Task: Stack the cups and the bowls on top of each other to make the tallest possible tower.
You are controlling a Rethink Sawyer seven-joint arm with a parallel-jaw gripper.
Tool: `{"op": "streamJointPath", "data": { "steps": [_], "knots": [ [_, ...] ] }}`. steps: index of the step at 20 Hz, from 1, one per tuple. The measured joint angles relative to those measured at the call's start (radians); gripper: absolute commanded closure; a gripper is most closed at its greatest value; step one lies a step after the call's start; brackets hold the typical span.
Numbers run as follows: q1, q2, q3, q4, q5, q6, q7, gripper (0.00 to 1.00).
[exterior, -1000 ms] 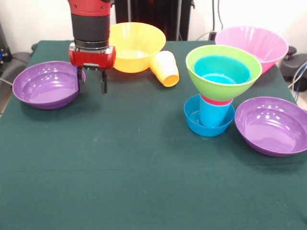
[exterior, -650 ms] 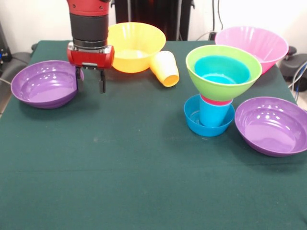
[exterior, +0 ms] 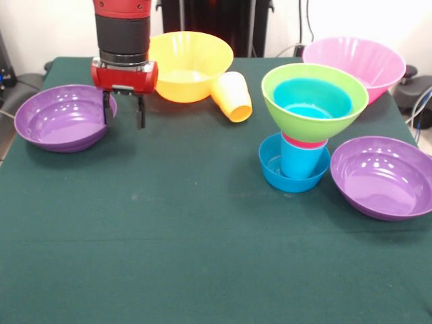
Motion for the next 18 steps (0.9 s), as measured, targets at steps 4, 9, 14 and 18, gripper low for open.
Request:
{"op": "streamJointPath", "data": {
  "steps": [4, 9, 14, 18],
  "knots": [
    [-0.001, -0.020, 0.000, 0.009, 0.001, 0.000, 0.000, 0.00],
    [-0.009, -0.052, 0.004, 0.026, 0.005, 0.000, 0.000, 0.00],
    [-0.007, -0.068, 0.003, 0.032, 0.005, 0.000, 0.000, 0.00],
    [0.003, -0.067, -0.008, 0.033, 0.005, 0.000, 0.000, 0.00]
  ]
}}
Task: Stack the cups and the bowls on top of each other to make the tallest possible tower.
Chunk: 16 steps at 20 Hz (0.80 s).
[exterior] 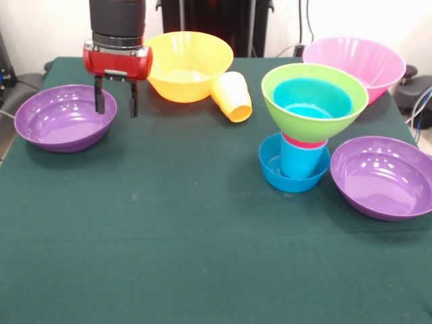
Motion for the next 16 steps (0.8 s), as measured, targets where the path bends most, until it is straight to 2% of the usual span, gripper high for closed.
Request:
{"op": "streamJointPath", "data": {
  "steps": [16],
  "knots": [
    [0.004, 0.046, -0.067, 0.000, 0.000, 0.000, 0.000, 0.00]
  ]
}}
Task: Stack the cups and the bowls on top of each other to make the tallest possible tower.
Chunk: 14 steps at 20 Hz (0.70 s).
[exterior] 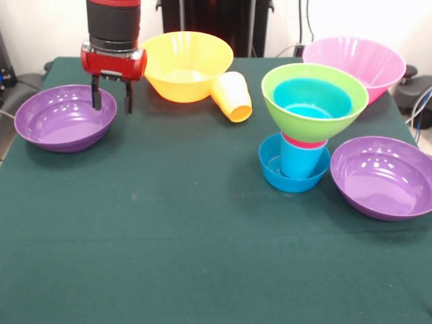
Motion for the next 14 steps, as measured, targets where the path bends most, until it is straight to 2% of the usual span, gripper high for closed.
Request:
{"op": "streamJointPath", "data": {
  "steps": [8, 14],
  "knots": [
    [0.001, 0.044, -0.026, -0.005, 0.000, -0.010, 0.000, 0.00],
    [0.017, 0.104, -0.058, -0.017, 0.000, -0.063, 0.000, 0.00]
  ]
}}
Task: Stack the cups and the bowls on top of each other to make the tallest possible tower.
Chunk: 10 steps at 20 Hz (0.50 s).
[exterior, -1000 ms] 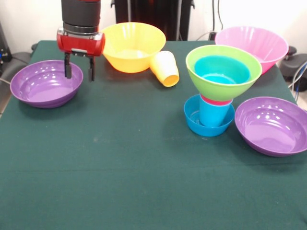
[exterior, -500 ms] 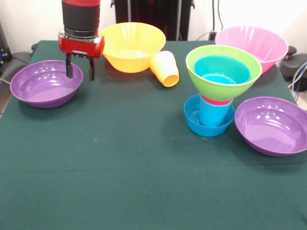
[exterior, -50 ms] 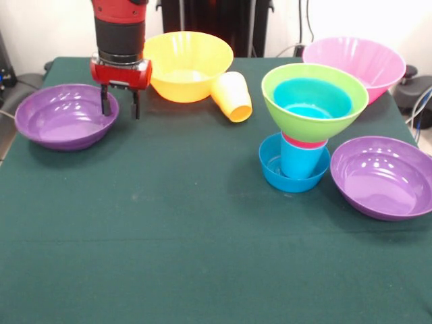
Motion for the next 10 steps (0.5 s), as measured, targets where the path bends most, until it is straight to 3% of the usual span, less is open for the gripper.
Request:
{"op": "streamJointPath", "data": {
  "steps": [10],
  "knots": [
    [0.034, 0.044, -0.032, -0.023, 0.000, -0.051, 0.000, 0.00]
  ]
}}
